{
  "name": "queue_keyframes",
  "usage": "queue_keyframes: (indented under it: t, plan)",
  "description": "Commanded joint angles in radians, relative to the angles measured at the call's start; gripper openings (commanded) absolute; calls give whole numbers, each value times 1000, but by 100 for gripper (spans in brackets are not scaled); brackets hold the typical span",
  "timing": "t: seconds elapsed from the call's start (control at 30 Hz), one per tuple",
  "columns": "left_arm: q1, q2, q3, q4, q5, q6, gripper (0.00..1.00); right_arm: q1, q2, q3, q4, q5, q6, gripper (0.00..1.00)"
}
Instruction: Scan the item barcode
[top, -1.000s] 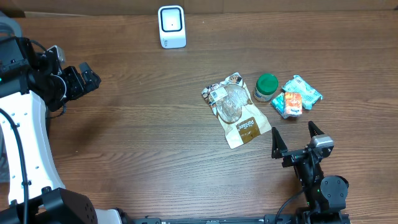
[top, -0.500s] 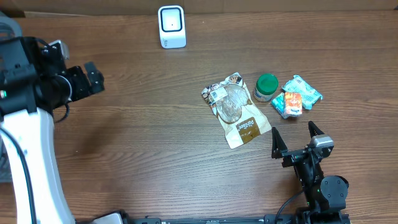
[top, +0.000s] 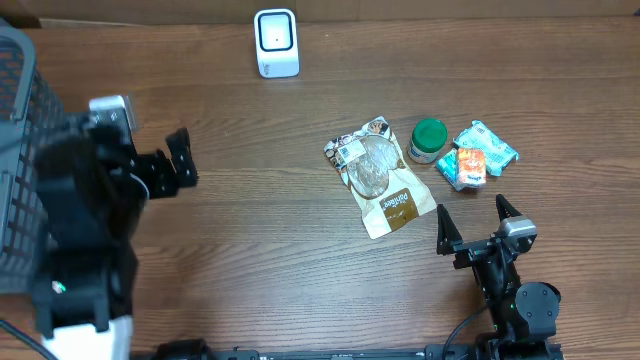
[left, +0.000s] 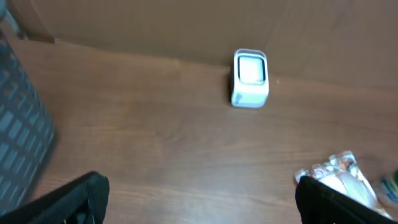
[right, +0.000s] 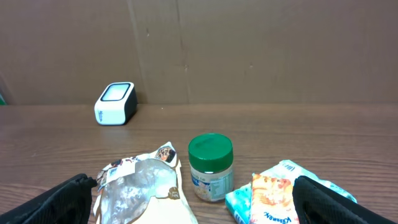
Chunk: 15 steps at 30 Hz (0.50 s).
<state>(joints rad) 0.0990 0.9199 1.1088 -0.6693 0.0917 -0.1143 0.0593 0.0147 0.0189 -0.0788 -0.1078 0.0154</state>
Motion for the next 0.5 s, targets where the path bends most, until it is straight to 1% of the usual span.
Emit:
queue_keyframes:
  t: [0.0,0.13,0.23,0.37,0.47]
  plan:
    - [-11,-122,-185,130,-24,18,99,-3,-12,-11,5,-6,6,100]
    - [-23,-246,-378,313,-26,23,100,-3,-12,-11,5,-6,6,100]
    - [-31,-333,-500,407,-34,24,99,-3,-12,-11,5,-6,6,100]
    - [-53,-450,-634,496,-71,24,100,-3,-12,-11,5,-6,6,100]
    - [-72,-546,-725,528,-103,24,99,-3,-12,-11,5,-6,6,100]
